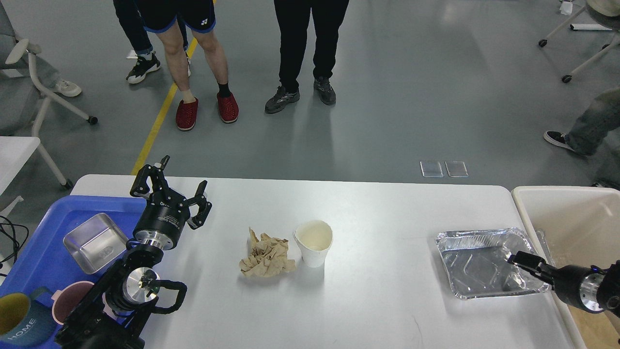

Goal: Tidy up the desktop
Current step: 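Reach the right gripper to the foil tray edge and grasp it, then lift the foil tray with the right gripper toward the table center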

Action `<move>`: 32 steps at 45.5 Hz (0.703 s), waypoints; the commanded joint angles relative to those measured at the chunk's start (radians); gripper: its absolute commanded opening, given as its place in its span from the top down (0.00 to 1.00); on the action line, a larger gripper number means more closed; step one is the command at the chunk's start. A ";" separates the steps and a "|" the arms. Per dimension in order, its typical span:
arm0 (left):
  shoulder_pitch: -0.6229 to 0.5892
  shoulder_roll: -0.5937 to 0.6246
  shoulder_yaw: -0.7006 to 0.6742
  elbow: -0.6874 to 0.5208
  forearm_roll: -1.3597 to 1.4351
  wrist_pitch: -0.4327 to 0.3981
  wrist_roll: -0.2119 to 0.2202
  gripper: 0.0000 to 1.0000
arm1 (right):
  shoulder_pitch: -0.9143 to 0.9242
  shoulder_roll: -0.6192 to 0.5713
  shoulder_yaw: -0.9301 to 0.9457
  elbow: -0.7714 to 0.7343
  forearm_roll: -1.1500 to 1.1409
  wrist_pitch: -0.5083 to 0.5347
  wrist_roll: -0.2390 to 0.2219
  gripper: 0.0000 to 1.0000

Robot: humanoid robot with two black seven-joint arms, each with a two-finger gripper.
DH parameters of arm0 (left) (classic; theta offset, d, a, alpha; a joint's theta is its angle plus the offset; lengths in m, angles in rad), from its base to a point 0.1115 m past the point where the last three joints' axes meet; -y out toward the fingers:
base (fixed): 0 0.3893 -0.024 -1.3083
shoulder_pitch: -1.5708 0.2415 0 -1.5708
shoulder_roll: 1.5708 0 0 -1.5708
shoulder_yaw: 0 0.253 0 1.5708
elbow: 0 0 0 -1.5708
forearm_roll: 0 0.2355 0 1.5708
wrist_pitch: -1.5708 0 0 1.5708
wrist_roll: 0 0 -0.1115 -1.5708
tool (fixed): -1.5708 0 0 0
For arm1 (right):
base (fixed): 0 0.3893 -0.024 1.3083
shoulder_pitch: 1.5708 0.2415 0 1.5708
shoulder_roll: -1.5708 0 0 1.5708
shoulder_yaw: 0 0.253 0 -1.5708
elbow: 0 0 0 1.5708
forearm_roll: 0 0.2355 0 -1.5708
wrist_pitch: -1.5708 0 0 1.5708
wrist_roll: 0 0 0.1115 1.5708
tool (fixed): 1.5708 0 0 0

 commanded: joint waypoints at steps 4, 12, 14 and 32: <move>-0.001 0.001 0.000 0.000 0.000 0.000 0.000 0.03 | 0.005 0.021 0.000 0.009 -0.002 0.009 0.000 0.35; 0.000 0.003 0.000 0.000 0.002 0.000 0.000 0.03 | 0.027 0.024 -0.051 0.007 0.000 0.011 0.000 0.56; 0.000 0.003 0.000 0.000 0.002 0.000 -0.002 0.03 | 0.040 0.022 -0.072 0.006 -0.002 0.011 0.000 0.57; 0.002 0.009 0.003 0.000 0.006 0.000 -0.006 0.03 | 0.054 0.042 -0.089 -0.002 0.003 0.011 0.000 1.00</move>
